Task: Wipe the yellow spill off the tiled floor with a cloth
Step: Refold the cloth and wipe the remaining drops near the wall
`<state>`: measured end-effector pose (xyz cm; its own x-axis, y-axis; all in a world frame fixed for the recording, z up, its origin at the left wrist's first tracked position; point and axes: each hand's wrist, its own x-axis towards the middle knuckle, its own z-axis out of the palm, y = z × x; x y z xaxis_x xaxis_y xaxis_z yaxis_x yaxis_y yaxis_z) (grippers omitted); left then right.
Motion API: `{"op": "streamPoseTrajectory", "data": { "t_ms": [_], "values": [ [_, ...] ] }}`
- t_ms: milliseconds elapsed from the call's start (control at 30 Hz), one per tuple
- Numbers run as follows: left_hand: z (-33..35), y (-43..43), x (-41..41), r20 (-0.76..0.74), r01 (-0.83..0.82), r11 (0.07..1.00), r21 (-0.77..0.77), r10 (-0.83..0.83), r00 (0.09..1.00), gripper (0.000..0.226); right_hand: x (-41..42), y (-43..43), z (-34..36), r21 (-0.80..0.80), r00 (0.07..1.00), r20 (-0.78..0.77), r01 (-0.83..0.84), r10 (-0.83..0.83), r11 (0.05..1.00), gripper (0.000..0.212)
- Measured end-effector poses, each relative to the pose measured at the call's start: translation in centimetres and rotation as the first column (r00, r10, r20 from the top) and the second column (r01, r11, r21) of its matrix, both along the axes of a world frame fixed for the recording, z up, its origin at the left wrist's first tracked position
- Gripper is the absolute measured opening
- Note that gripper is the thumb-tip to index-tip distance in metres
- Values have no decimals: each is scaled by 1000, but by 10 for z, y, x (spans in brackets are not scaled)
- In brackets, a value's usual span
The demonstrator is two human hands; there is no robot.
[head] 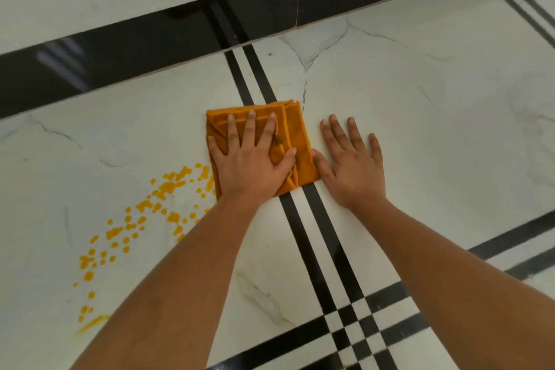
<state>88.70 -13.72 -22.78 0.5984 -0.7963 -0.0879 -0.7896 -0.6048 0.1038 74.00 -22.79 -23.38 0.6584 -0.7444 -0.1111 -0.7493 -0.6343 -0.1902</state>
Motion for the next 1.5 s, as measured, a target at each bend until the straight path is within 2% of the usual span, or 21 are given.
{"op": "streamPoseTrajectory", "data": {
  "t_ms": [133, 267, 400, 533, 667, 833, 1000, 1100, 1167, 1300, 1433, 1500],
  "values": [
    [0, -22, 24, -32, -68, 998, 0, 68, 997, 74, 1, 0, -1, -12, 1000, -15, 6, -7, 1000, 64],
    [-4, -9, 13, 11, 35, 999, -7, -35, 999, 74, 1, 0, -1, -7, 1000, -24, 8, -8, 1000, 65],
    [0, -17, 17, -30, -13, 1000, -6, 13, 999, 74, 1, 1, 0, -5, 1000, -18, 14, -14, 1000, 65],
    [-5, 1, 7, 22, 52, 999, 14, -53, 998, 76, 2, 0, 1, 8, 1000, -13, 21, -21, 1000, 66],
    [-1, -13, 20, -29, -65, 998, 0, 65, 997, 75, 1, 0, 0, -1, 1000, -5, 16, -16, 1000, 66],
    [-2, 32, -11, 2, -8, 999, 38, 8, 1000, 75, 1, 1, 1, 13, 1000, -18, 18, -18, 1000, 65],
    [2, 46, 7, -25, -118, 993, -2, 118, 993, 74, 2, 5, 10, 35, 1000, -9, -9, 9, 999, 64],
    [0, 90, 5, 22, -82, 997, 12, 81, 996, 73, 12, 35, 18, 59, 995, 35, -95, 93, 994, 63],
    [1, 94, 17, -11, -95, 995, 6, 96, 995, 72, 24, 59, 21, 123, 991, 35, -132, 129, 983, 62],
    [6, 95, 28, -46, -201, 980, 8, 201, 978, 73, 46, 102, 17, 205, 996, 88, -47, 30, 978, 62],
    [0, 125, 20, 34, -3, 999, -45, 5, 999, 73, 43, 110, 6, 78, 995, 99, -13, 5, 997, 74],
    [2, 122, 40, 9, -16, 1000, -18, 16, 1000, 72, 44, 112, 5, 90, 997, 73, -17, 10, 996, 74]
  ]
}}
